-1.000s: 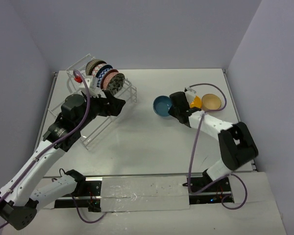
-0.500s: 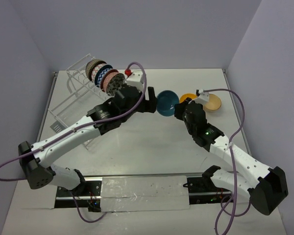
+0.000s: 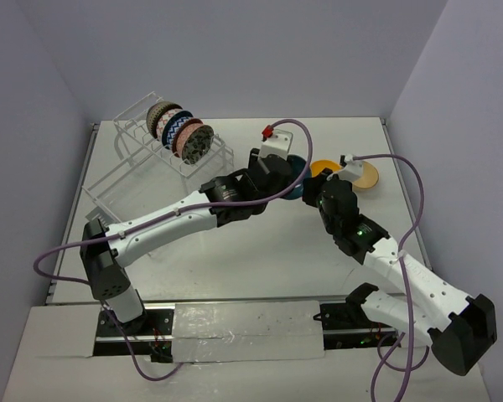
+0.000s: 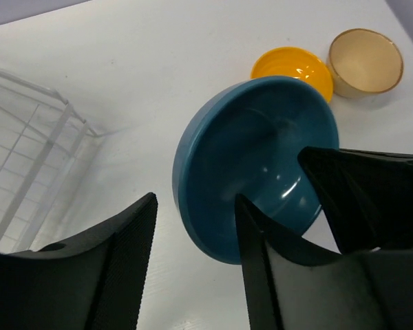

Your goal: Load the bowls into the dish rack

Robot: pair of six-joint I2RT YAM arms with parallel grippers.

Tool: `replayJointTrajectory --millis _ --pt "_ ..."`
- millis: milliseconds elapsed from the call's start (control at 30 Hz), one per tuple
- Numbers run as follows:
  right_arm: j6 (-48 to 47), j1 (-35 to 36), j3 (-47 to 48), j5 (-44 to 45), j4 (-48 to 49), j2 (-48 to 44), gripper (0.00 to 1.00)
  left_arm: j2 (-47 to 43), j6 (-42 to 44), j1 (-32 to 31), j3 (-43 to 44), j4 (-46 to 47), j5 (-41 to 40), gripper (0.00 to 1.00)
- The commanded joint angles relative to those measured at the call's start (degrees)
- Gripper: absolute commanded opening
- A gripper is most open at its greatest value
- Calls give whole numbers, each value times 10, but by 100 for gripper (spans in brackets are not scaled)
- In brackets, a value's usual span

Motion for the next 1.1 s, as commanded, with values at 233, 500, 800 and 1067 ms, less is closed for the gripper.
replayJointTrajectory --millis 233,500,800,1067 --pt "-3 8 0 25 15 -20 0 30 15 -6 55 -30 -59 37" --pt "-3 13 -3 25 15 -28 4 31 19 -7 57 -33 -76 0" --pt "-25 15 -34 -43 49 -91 78 -25 92 -7 30 7 -140 0" --pt "-45 15 -45 -37 4 -148 93 -129 395 9 -58 215 -252 0"
